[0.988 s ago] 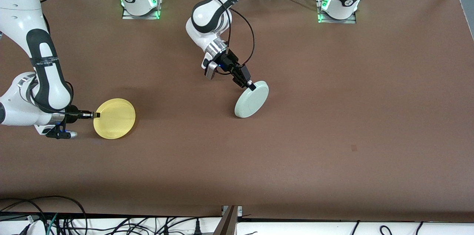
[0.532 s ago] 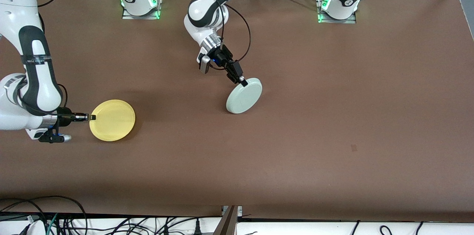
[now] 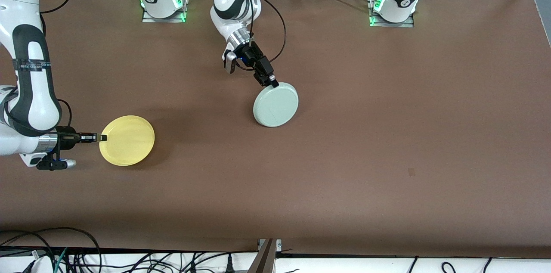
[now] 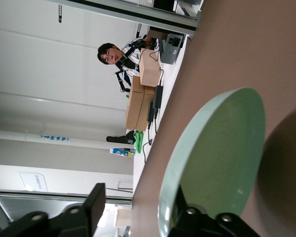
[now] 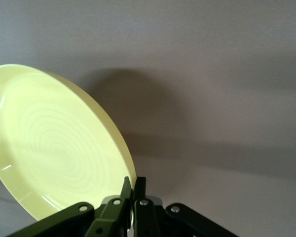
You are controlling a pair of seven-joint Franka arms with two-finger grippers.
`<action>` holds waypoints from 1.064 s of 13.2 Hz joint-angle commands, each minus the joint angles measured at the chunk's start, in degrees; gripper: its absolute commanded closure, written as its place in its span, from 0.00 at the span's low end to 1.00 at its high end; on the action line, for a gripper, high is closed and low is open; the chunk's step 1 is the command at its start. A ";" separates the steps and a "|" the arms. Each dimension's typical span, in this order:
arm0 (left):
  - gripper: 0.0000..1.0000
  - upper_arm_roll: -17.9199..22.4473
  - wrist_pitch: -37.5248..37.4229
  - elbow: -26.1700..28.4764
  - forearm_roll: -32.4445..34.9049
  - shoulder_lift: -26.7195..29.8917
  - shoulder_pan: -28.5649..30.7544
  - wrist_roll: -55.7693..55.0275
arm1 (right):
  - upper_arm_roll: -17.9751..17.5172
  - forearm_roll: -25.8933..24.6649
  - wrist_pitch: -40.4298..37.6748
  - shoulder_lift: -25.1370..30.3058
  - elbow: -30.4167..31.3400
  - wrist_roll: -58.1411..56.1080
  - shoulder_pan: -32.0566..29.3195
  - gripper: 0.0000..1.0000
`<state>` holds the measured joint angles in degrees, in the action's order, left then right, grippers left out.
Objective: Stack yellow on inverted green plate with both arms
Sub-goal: 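Lower the inverted green plate onto the table and release it, then lift the yellow plate while the left gripper withdraws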
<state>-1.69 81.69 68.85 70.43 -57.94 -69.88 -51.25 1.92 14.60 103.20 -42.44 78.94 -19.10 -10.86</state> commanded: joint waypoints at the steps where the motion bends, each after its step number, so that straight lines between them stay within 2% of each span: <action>1: 0.00 0.11 -0.48 -2.05 -6.15 -1.03 -2.54 -10.31 | -0.69 0.69 -5.62 0.43 -3.08 -1.12 -0.74 1.00; 4: 0.00 0.10 6.00 -2.23 -16.26 -0.24 -3.42 -21.94 | -0.60 0.60 -10.99 0.52 -7.48 -1.11 -0.74 1.00; 7: 0.00 -1.47 10.06 -4.33 -19.00 -0.33 -3.34 -25.21 | -0.77 0.69 -11.80 0.87 -8.10 -1.12 -0.65 1.00; 10: 0.00 -1.57 12.87 -7.48 -26.02 -0.15 -2.55 -25.22 | -3.32 0.34 -11.97 1.22 -8.10 -2.43 -0.04 1.00; 14: 0.00 -2.44 18.49 -8.73 -37.79 4.93 6.31 -21.46 | -4.46 0.51 -12.06 1.57 -7.67 -2.43 0.58 1.00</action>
<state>-2.60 97.46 59.96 38.20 -56.55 -69.25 -75.95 -1.77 14.61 92.45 -41.74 70.97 -20.47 -10.04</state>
